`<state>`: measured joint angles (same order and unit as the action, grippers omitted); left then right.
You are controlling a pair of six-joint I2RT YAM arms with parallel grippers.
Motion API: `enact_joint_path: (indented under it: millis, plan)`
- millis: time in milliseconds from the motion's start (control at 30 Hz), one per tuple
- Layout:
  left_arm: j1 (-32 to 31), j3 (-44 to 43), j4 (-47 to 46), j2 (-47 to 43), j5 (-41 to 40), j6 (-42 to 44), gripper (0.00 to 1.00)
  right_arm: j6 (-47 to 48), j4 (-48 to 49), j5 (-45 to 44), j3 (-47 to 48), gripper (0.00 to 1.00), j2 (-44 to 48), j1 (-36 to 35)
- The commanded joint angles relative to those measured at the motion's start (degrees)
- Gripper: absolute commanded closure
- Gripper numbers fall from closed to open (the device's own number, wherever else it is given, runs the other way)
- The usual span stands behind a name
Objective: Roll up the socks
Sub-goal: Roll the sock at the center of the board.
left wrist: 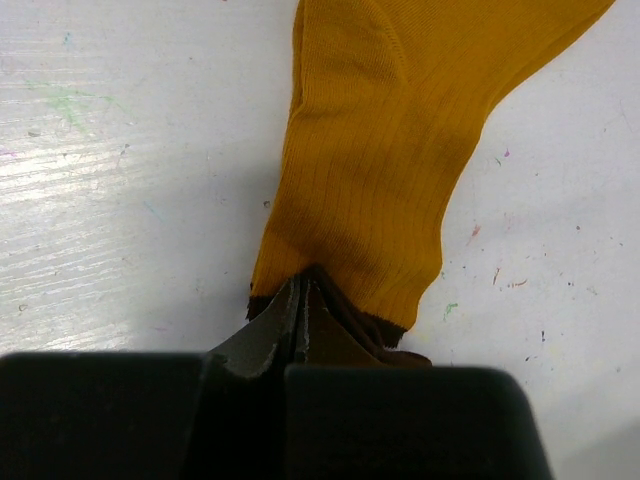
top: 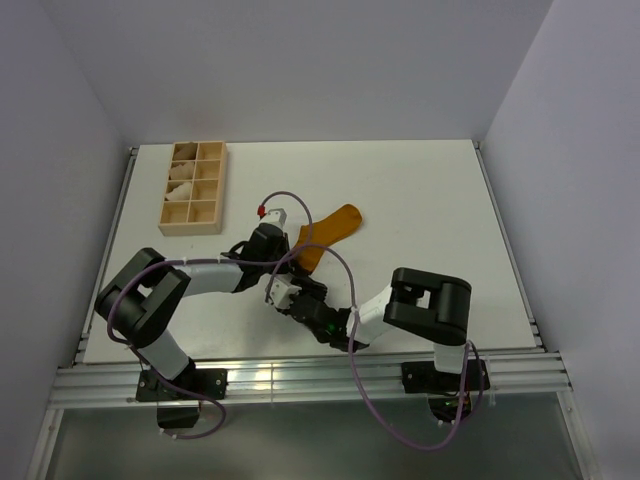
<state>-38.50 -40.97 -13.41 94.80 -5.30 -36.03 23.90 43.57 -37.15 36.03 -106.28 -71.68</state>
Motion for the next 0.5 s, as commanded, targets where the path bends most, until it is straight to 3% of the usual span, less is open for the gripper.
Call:
enact_joint_path:
  millis: [0,467]
  plan:
    - [0.01,0.19,5.41,1.79,1.87,1.14,1.00,-1.05,0.99,0.67,1.76,0.46,-1.30,1.28]
    - [0.09,-0.51,6.46,2.05,3.19,1.31,1.00,-3.60,-1.38,4.54,3.08,0.54,-3.76,3.74]
